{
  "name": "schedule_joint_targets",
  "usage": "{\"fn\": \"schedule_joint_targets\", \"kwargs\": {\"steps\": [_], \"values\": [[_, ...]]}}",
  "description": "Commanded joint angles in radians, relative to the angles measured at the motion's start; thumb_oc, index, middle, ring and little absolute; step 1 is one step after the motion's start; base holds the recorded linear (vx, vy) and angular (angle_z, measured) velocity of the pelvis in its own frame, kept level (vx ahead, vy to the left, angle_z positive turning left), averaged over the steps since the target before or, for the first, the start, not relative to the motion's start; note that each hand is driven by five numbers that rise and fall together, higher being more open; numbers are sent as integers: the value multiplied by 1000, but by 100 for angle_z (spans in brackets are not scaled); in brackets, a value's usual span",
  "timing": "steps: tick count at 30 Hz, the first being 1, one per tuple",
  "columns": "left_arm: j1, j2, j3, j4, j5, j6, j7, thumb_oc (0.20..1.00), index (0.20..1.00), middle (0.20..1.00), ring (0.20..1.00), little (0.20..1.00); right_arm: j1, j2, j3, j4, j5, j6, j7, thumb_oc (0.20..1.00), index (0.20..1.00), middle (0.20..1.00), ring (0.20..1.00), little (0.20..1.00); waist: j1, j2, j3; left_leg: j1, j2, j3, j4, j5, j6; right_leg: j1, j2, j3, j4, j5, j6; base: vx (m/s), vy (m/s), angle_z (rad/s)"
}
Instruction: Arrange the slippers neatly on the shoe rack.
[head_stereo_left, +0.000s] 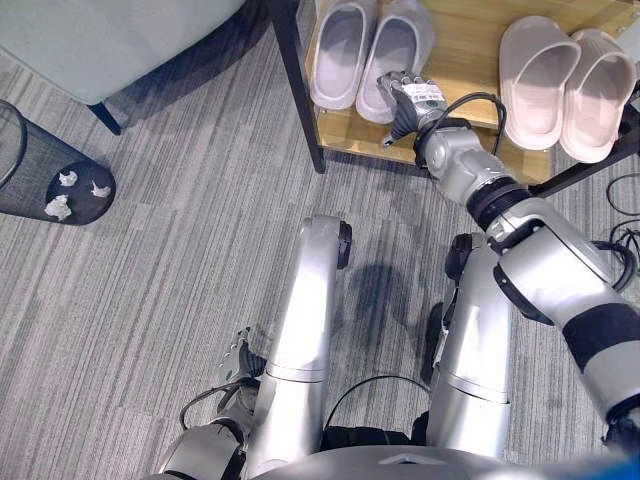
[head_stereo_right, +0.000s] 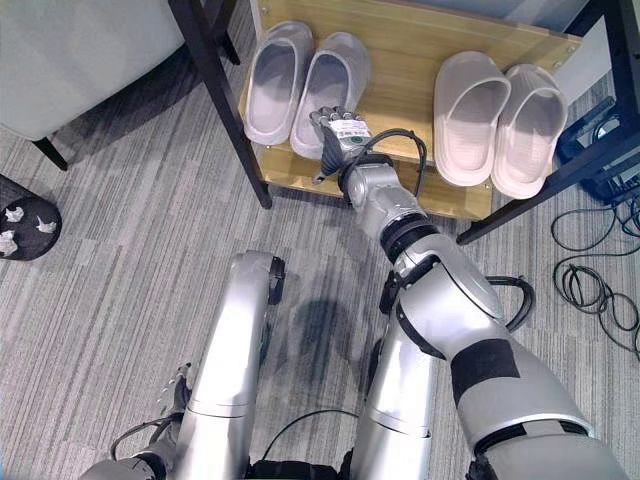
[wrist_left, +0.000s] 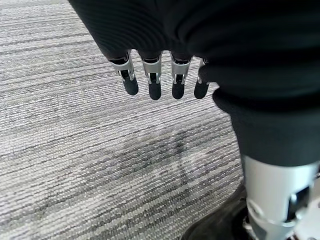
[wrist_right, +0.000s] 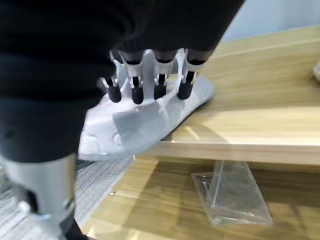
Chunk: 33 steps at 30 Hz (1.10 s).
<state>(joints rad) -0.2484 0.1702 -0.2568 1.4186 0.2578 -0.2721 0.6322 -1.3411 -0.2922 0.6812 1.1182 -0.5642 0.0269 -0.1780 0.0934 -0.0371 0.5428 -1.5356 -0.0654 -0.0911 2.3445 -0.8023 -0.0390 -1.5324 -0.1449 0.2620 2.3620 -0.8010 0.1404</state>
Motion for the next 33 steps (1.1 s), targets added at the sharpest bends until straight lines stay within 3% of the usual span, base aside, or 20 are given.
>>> {"fn": "schedule_joint_targets", "kwargs": {"steps": [1, 3, 5, 8, 12, 15, 17, 23, 28, 33], "values": [[5, -87, -96, 27, 2, -18, 12, 1000, 1000, 1000, 1000, 1000, -117, -21, -17, -87, 13, -28, -33, 1000, 1000, 1000, 1000, 1000, 44, 13, -38, -34, -27, -70, 90, -16, 78, 65, 8, 171, -43, 273, -79, 0, 0, 0], [1, -87, -94, 27, 0, -19, 12, 1000, 1000, 1000, 1000, 1000, -115, -22, -23, -95, 12, -28, -47, 1000, 1000, 1000, 1000, 1000, 43, 13, -39, -34, -26, -70, 89, -15, 77, 65, 8, 171, -44, 274, -78, 0, 0, 0], [-8, -93, -86, 34, -16, -25, 9, 1000, 1000, 1000, 1000, 1000, -112, -43, -55, -110, -15, -25, -186, 1000, 1000, 1000, 1000, 1000, 37, 13, -43, -34, -26, -70, 91, -15, 79, 66, 7, 169, -44, 277, -79, 0, 0, 0], [-8, -97, -77, 31, -31, -24, -7, 1000, 1000, 1000, 1000, 1000, -120, -62, -99, -146, -32, -3, -273, 1000, 1000, 1000, 1000, 1000, 26, 13, -45, -34, -21, -68, 91, -15, 79, 62, 9, 170, -44, 274, -81, 0, 0, 0], [-1, -95, -70, 16, -45, -19, -30, 1000, 1000, 1000, 1000, 1000, -107, -115, -115, -274, -70, 1, -332, 1000, 1000, 1000, 1000, 1000, 15, 15, -43, -34, -17, -66, 88, -13, 79, 57, 9, 170, -46, 273, -82, -9, 1, 0], [-1, -93, -54, 3, -59, -17, -39, 1000, 1000, 1000, 1000, 1000, -95, -124, -167, -375, -53, 24, -298, 1000, 1000, 1000, 1000, 1000, 7, 14, -34, -34, -17, -67, 86, -9, 78, 58, 15, 171, -45, 275, -84, -28, -3, -1], [-98, -134, -26, 2, -68, 22, -22, 1000, 1000, 1000, 1000, 1000, -58, -128, -196, -477, -45, 24, -243, 1000, 1000, 1000, 1000, 1000, -12, 8, -30, -34, -13, -71, 87, -8, 78, 57, 21, 167, -41, 275, -81, -19, 10, 0], [-81, -128, 24, -31, -79, -4, 25, 1000, 1000, 1000, 1000, 1000, 168, -296, -333, -786, -11, -25, -259, 1000, 1000, 1000, 1000, 1000, -32, 5, -24, -34, -3, -71, 88, -17, 81, 50, 33, 160, -35, 277, -83, -23, 12, -5], [-73, -117, 51, -100, -86, -25, 58, 1000, 1000, 1000, 1000, 1000, 421, -420, -496, -939, 28, -7, -260, 1000, 1000, 1000, 1000, 1000, -46, 3, -23, -34, 7, -68, 84, -24, 80, 41, 37, 154, -37, 275, -84, -15, -2, -4], [-28, -80, 79, -198, -73, 6, 65, 1000, 1000, 1000, 1000, 1000, 759, -390, -714, -1172, 139, 21, -223, 1000, 1000, 1000, 1000, 1000, -65, 10, -24, -34, 23, -62, 71, -17, 74, 46, 33, 144, -58, 285, -84, -13, -21, -7]]}}
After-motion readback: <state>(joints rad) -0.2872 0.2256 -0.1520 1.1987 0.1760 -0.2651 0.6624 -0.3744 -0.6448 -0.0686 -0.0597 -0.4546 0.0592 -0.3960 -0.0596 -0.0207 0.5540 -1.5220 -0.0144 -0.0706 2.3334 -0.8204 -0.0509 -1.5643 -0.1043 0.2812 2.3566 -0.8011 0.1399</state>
